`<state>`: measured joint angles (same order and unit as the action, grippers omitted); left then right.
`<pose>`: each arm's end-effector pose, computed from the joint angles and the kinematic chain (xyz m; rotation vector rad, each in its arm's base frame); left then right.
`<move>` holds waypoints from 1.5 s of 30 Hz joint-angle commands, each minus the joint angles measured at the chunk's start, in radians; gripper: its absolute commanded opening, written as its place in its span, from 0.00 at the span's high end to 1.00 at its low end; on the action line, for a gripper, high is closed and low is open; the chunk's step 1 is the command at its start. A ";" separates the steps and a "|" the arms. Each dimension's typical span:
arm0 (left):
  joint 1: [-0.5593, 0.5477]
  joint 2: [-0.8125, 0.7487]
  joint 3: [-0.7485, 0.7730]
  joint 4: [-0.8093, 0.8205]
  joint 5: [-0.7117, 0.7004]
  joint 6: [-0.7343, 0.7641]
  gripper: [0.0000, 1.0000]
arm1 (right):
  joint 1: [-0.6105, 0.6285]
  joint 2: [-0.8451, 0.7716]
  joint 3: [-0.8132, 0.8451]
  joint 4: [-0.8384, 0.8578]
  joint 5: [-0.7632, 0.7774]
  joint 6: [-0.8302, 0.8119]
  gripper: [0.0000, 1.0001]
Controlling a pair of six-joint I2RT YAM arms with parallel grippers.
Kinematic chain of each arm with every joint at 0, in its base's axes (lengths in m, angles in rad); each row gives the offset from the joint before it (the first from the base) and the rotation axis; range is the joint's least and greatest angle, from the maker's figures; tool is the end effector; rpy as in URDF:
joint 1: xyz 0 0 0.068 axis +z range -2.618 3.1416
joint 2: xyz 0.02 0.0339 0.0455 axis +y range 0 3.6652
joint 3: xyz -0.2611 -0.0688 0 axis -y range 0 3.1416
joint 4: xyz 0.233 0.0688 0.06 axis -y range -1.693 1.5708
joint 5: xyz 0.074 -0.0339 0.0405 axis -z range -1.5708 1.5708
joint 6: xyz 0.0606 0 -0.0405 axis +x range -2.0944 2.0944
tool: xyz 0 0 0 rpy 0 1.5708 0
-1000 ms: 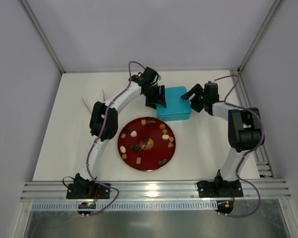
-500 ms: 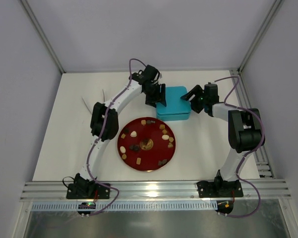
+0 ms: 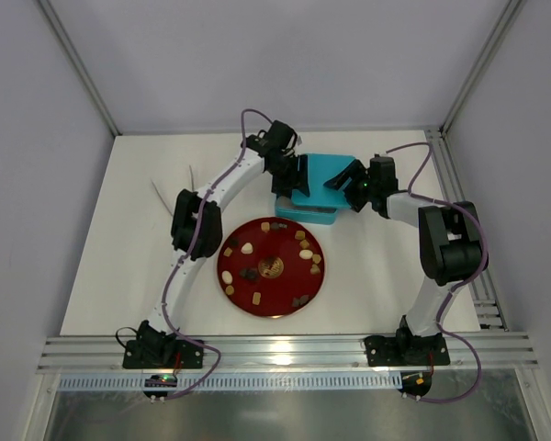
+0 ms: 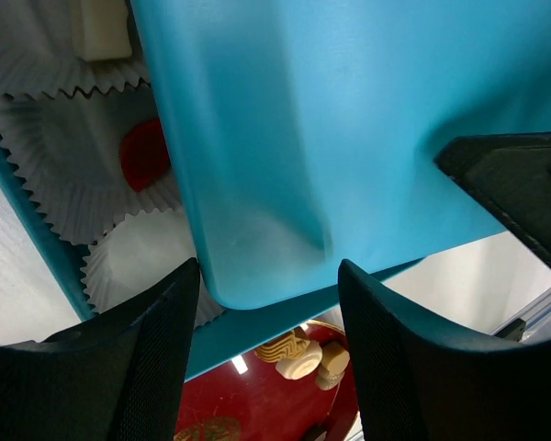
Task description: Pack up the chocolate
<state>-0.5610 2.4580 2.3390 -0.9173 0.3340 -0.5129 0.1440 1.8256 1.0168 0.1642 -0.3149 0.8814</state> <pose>0.4363 -0.2976 0.1974 0.1927 2.7413 -0.7821 0.3885 0.0753 0.1599 0.6667 2.2375 0.8920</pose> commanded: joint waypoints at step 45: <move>0.070 -0.166 -0.061 0.032 -0.009 0.040 0.39 | 0.000 -0.031 0.103 -0.149 0.028 -0.153 0.39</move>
<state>-0.5148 2.3756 2.2890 -0.8955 0.3321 -0.4889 0.1467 1.8248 1.0855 0.0189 -0.2913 0.7567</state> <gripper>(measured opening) 0.608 0.614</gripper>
